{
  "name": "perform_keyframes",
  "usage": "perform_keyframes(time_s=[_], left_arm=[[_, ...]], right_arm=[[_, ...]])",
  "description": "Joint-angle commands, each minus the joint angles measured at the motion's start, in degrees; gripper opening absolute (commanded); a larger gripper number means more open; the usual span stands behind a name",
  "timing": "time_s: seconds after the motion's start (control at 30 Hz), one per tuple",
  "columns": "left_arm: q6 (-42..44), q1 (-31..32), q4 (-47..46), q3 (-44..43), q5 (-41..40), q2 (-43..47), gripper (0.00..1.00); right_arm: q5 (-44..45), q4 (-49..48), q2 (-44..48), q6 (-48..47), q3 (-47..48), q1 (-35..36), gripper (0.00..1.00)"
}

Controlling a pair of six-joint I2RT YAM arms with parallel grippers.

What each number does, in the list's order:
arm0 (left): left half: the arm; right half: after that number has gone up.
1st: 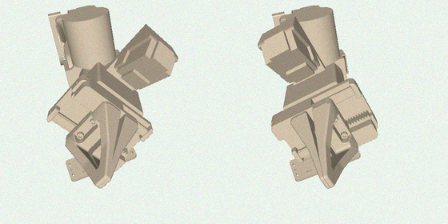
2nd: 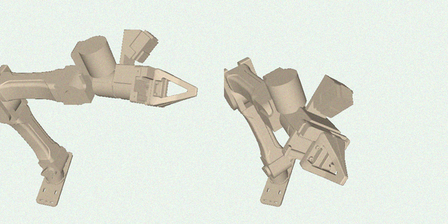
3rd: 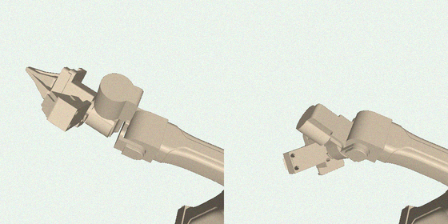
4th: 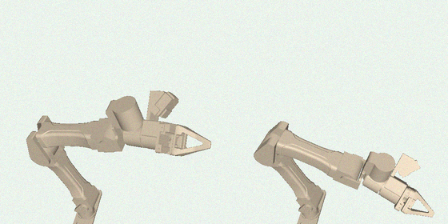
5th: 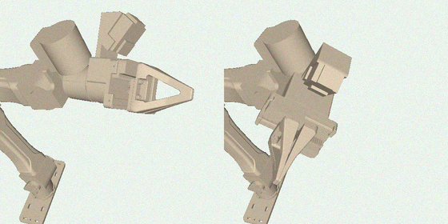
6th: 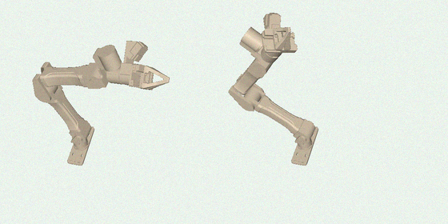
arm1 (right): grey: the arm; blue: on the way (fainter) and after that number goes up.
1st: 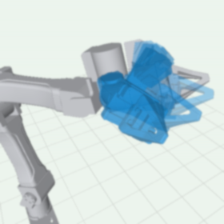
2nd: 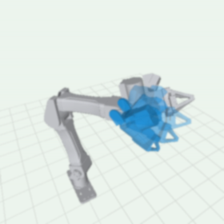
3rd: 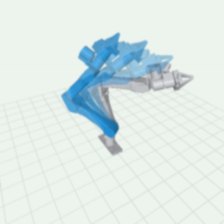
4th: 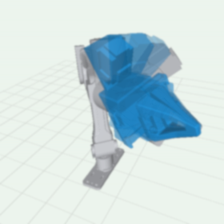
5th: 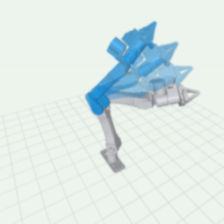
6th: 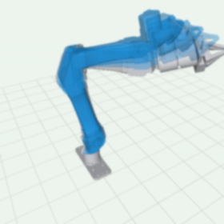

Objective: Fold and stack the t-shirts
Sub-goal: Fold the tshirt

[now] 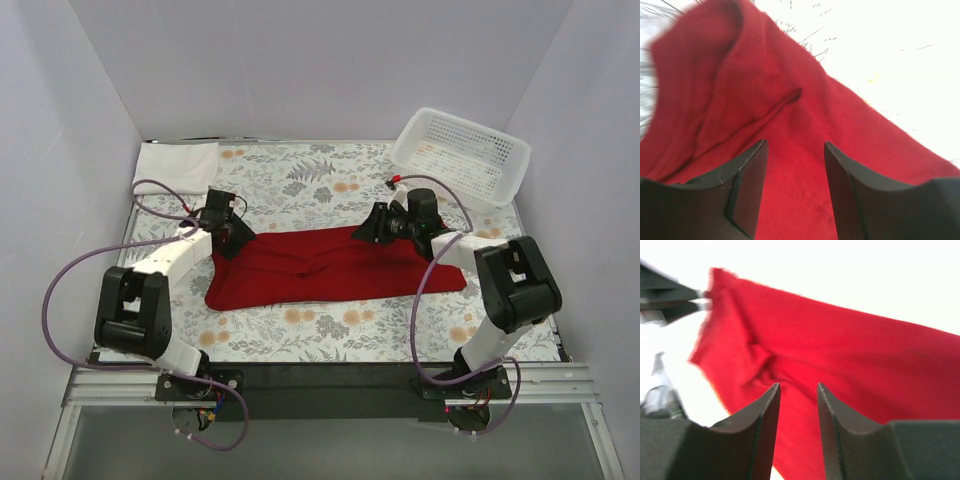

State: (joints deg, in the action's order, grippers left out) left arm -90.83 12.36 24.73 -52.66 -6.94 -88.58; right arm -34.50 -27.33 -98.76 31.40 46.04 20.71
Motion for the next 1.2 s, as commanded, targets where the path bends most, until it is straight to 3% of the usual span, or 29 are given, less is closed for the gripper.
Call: perform_keyframes(time_s=[0.0, 0.13, 0.33, 0.53, 0.67, 0.8, 0.9, 1.0, 1.17], left_arm=[[1.18, 0.47, 5.66, -2.36, -6.15, 9.27, 0.49], [0.30, 1.44, 9.10, 2.28, -7.12, 15.70, 0.53], [-1.63, 2.14, 10.34, 10.90, -6.77, 20.72, 0.53], [-2.86, 2.05, 7.53, 15.31, -7.73, 15.90, 0.53], [-1.73, 1.53, 4.89, 12.60, -11.25, 4.34, 0.50], [1.61, -0.40, 3.83, 3.03, -10.37, -8.14, 0.48], [6.70, -0.85, 3.74, -9.18, -11.07, -19.39, 0.48], [12.85, -0.67, 4.53, -26.12, -9.85, -30.90, 0.48], [20.68, 1.87, 5.42, -55.36, -9.06, -46.84, 0.49]], right_arm=[[13.38, 20.97, 6.90, -15.19, 0.80, -1.81, 0.43], [28.31, 33.37, 12.08, -18.74, 0.37, -3.65, 0.44], [36.33, 37.35, 13.42, -18.22, -2.27, -4.19, 0.44], [35.12, 41.82, 10.87, -17.42, -5.34, -3.49, 0.45], [34.94, 46.75, 11.83, -15.67, -8.24, 0.63, 0.45], [34.94, 52.72, 14.21, -10.42, -10.62, 10.47, 0.45], [29.94, 54.58, 15.61, -6.46, -12.38, 18.65, 0.44], [25.55, 54.75, 16.23, -4.68, -11.07, 28.91, 0.44], [21.15, 54.40, 10.97, -5.11, -0.71, 38.34, 0.44]])
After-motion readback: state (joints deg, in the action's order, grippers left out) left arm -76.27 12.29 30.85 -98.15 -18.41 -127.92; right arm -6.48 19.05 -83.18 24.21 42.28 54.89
